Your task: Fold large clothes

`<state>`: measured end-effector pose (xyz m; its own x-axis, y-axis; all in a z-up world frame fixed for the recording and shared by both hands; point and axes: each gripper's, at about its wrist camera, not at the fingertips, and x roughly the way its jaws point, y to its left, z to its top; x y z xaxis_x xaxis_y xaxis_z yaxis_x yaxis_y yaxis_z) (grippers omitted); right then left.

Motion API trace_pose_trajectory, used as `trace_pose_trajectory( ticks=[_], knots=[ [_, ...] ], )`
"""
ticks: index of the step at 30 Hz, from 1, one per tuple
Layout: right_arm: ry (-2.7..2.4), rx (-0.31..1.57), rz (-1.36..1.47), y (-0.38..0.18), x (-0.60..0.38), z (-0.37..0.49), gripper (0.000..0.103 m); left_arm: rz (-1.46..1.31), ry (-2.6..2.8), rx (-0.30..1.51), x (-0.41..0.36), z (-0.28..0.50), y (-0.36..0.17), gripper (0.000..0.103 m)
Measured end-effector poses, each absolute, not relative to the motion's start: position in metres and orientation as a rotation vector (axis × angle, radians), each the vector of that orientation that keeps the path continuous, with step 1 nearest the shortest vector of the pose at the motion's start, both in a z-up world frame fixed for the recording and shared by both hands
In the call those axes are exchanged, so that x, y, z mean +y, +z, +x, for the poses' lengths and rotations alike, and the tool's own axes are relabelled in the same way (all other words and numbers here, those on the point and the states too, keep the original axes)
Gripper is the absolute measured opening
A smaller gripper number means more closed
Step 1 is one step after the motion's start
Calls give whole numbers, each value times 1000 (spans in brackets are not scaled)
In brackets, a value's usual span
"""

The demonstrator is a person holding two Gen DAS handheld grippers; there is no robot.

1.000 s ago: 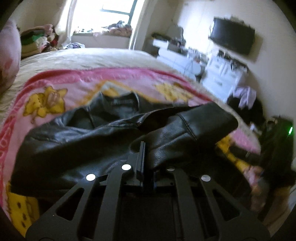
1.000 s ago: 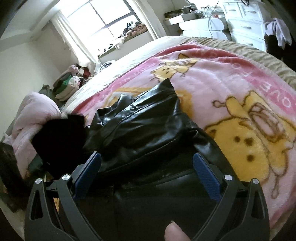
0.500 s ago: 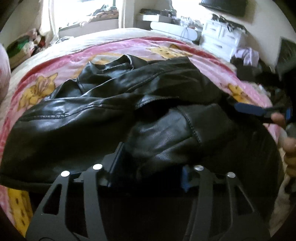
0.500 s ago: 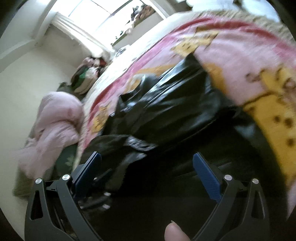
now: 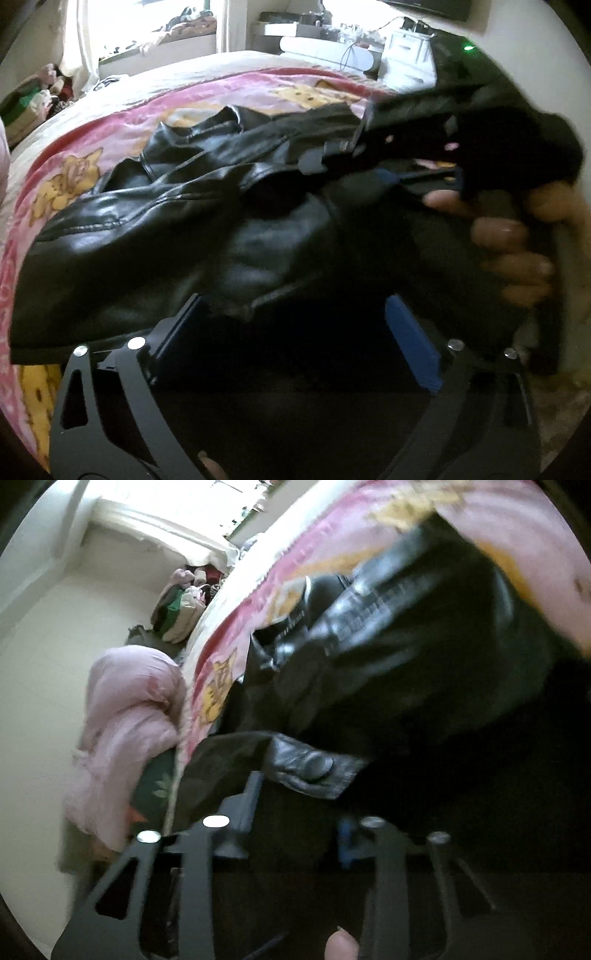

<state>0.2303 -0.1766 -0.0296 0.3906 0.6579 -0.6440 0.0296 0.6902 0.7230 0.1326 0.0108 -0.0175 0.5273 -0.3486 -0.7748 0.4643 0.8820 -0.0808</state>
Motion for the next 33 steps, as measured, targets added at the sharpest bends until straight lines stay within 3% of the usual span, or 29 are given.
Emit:
trace_pose_trajectory(
  ticks=[4,9,14,16,18,28,30,33],
  knots=[
    [486,975,581,10,-173,237,13,134,-452,816,42,135,13,94],
    [524,844,389,65,-162,252,12,-135,-250,752,134,170,47,94],
    [507,732,234,103,-167,264,11,-304,47,711,205,201,46,93],
    [482,720,206,107,-177,268,11,-343,68,708,215,212,40,82],
    [468,725,199,104,-184,271,11,-380,53,702,217,221,35,55],
    [420,753,130,74,-196,263,11,-287,-107,820,166,250,-6,24],
    [417,763,131,70,-198,263,11,-271,-109,868,161,254,-20,12],
    [414,782,124,62,-198,264,11,-229,-109,925,152,259,-40,11]
  ],
)
